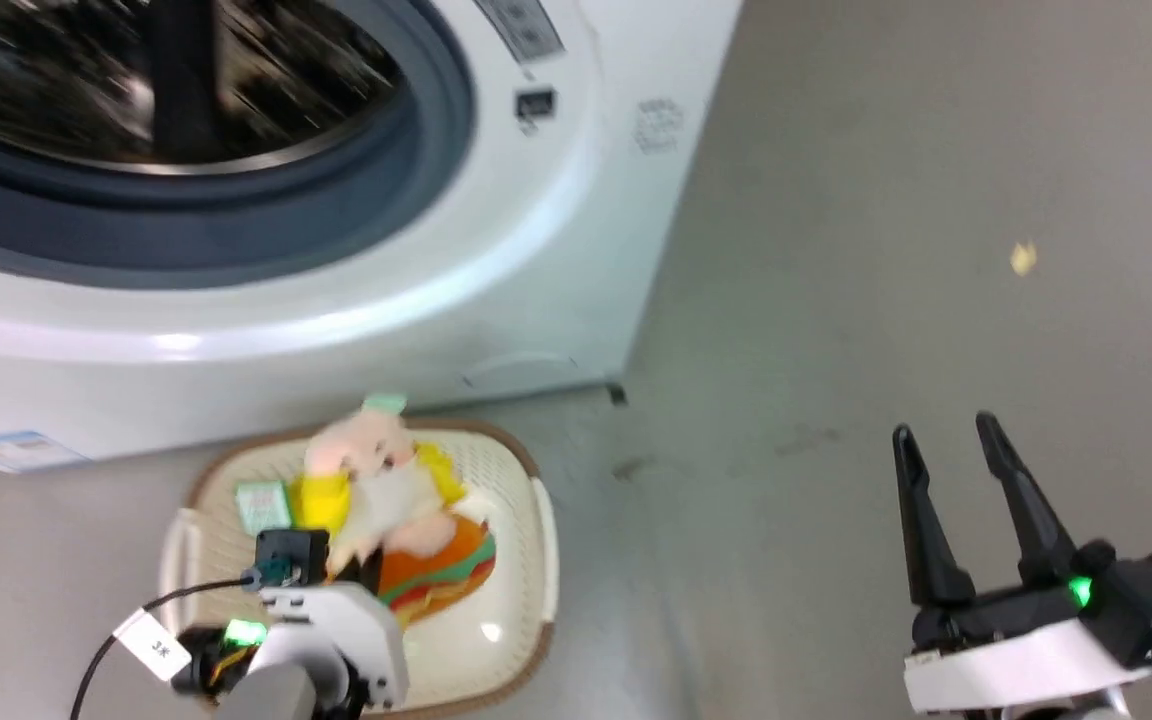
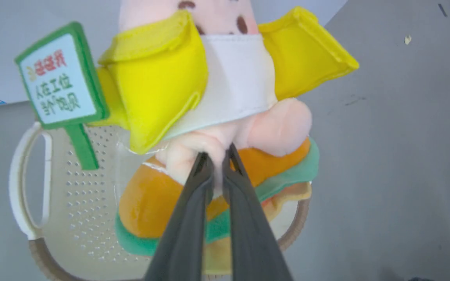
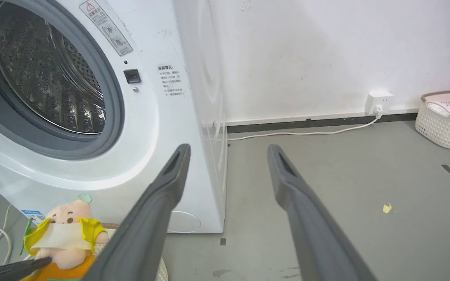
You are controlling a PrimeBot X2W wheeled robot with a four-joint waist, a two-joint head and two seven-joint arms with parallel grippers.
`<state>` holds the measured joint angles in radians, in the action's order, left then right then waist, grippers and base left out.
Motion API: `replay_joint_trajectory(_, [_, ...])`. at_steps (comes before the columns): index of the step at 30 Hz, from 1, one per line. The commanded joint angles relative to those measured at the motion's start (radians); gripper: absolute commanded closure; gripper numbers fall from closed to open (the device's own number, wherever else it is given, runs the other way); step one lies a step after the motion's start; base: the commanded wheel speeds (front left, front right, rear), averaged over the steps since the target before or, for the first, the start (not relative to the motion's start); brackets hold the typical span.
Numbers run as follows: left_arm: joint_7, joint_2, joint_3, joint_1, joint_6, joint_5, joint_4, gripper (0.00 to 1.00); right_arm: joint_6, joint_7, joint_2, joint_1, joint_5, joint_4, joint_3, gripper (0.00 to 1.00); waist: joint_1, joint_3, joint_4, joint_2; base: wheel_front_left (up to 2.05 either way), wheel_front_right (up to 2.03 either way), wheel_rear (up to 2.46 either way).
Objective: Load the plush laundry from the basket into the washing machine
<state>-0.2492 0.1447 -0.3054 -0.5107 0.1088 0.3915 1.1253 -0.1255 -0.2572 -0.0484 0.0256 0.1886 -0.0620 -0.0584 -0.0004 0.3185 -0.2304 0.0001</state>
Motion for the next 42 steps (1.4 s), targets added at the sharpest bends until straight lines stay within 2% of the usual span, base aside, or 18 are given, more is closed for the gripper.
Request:
replay_joint_trajectory(1, [-0.012,0.007,0.007,0.010,0.005,-0.001,-0.048,1.00,-0.005,-0.005,-0.002,-0.012,-0.007,0.001,0.002,0.00,0.0004,-0.076,0.062,-0.0001,0.00,0.00,0.00])
replay_joint_trajectory(7, [-0.012,0.036,0.059,0.105,-0.040,-0.056,-0.414,1.00,-0.005,-0.005,-0.002,-0.038,-0.018,-0.001,0.001,0.00,0.0004,-0.108,0.082,-0.0001,0.00,0.00,0.00])
replay_joint_trajectory(12, [-0.012,0.055,0.119,0.124,-0.072,-0.077,-0.664,1.00,-0.005,-0.005,-0.002,-0.033,-0.015,-0.010,-0.008,0.00,0.0004,-0.078,0.074,-0.0001,0.00,0.00,0.00])
replay_joint_trajectory(16, [0.006,0.084,0.160,0.069,-0.083,-0.060,-0.775,1.00,-0.005,-0.005,-0.002,-0.019,-0.010,-0.013,-0.010,0.00,0.0004,-0.031,0.053,-0.0001,0.00,0.00,0.00])
replay_joint_trajectory(20, [0.078,0.149,0.193,-0.042,-0.089,-0.060,-0.838,1.00,-0.005,-0.005,-0.002,0.007,0.002,-0.020,-0.011,0.00,0.0004,0.038,0.020,-0.0001,0.00,0.00,0.00])
replay_joint_trajectory(24, [0.173,0.214,0.218,-0.173,-0.093,-0.060,-0.842,1.00,-0.005,-0.005,-0.002,0.039,0.019,-0.025,-0.012,0.00,0.0004,0.117,-0.021,-0.0001,0.00,0.00,0.00])
replay_joint_trajectory(28, [0.256,0.280,0.221,-0.315,-0.078,-0.074,-0.803,1.00,-0.005,-0.005,-0.002,0.070,0.045,-0.029,-0.016,0.00,0.0004,0.202,-0.060,-0.0001,0.00,0.00,0.00])
replay_joint_trajectory(35, [0.359,0.390,0.163,-0.573,-0.044,-0.165,-0.689,1.00,-0.005,-0.005,-0.002,0.116,0.092,-0.031,-0.039,0.00,0.0004,0.333,-0.112,-0.0001,0.00,0.00,0.00])
replay_joint_trajectory(42, [0.443,0.436,0.095,-0.770,-0.012,-0.219,-0.501,1.00,-0.005,-0.005,-0.002,0.151,0.132,-0.023,-0.058,0.00,0.0004,0.403,-0.150,-0.0001,0.00,0.00,0.00])
